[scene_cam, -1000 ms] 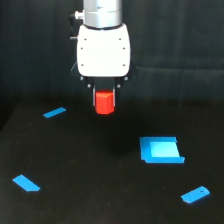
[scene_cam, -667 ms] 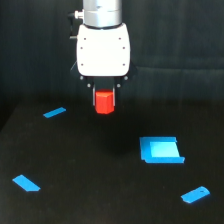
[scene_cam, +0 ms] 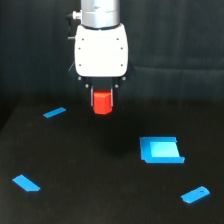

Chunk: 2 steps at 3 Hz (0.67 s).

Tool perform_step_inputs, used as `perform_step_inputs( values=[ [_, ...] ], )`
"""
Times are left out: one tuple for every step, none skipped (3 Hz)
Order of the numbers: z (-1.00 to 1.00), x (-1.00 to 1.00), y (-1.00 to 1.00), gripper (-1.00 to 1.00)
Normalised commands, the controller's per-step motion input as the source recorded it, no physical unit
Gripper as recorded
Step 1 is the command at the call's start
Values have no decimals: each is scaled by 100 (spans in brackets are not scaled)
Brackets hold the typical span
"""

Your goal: Pick up the red object from the table

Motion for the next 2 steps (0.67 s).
perform_step_inputs(
  values=[
    [-6, -5, 1, -97],
    [-4, -11, 0, -100]
  ],
)
